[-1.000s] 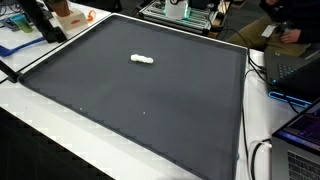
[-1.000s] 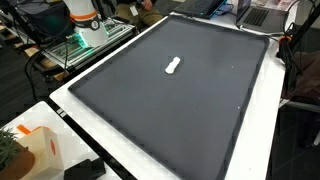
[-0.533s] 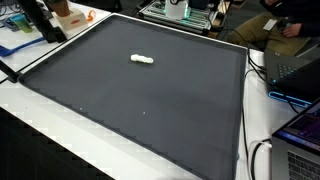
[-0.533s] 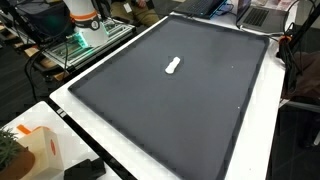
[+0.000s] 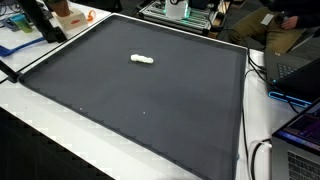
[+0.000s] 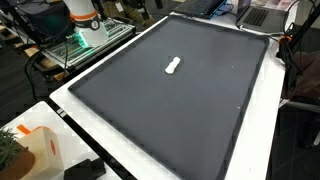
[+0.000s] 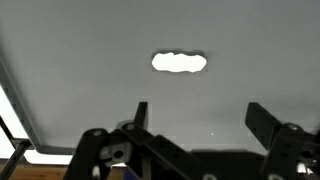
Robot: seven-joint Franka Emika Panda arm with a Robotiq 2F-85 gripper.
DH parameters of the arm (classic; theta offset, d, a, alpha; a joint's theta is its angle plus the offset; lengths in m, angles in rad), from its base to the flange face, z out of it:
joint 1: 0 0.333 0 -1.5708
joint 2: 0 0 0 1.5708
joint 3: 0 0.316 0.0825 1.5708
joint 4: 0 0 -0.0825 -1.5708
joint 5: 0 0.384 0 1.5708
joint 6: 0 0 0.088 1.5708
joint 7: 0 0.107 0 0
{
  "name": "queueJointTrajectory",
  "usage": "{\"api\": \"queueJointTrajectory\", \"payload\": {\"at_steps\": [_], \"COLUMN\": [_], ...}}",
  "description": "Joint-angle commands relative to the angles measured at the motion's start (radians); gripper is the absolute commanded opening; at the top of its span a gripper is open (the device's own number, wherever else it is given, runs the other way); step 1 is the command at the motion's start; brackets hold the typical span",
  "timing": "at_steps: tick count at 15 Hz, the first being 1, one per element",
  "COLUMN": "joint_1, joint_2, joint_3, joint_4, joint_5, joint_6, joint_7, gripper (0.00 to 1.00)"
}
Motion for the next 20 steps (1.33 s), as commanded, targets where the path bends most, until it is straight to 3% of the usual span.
{"api": "queueJointTrajectory", "payload": {"at_steps": [1,5,10,14,20], "joint_1": [0.007,0.076,0.129,0.156,0.201], "joint_2": [-0.001,0.111,0.278,0.366,0.439], "joint_3": [-0.007,-0.078,-0.129,-0.139,-0.116], "joint_4": [0.001,0.009,0.052,0.058,-0.01], "joint_5": [-0.007,0.098,0.174,0.233,0.402], "joint_6": [-0.003,0.161,0.272,0.365,0.604], "joint_7": [0.006,-0.077,-0.18,-0.265,-0.332], "gripper": [1.0,1.0,1.0,1.0,1.0]}}
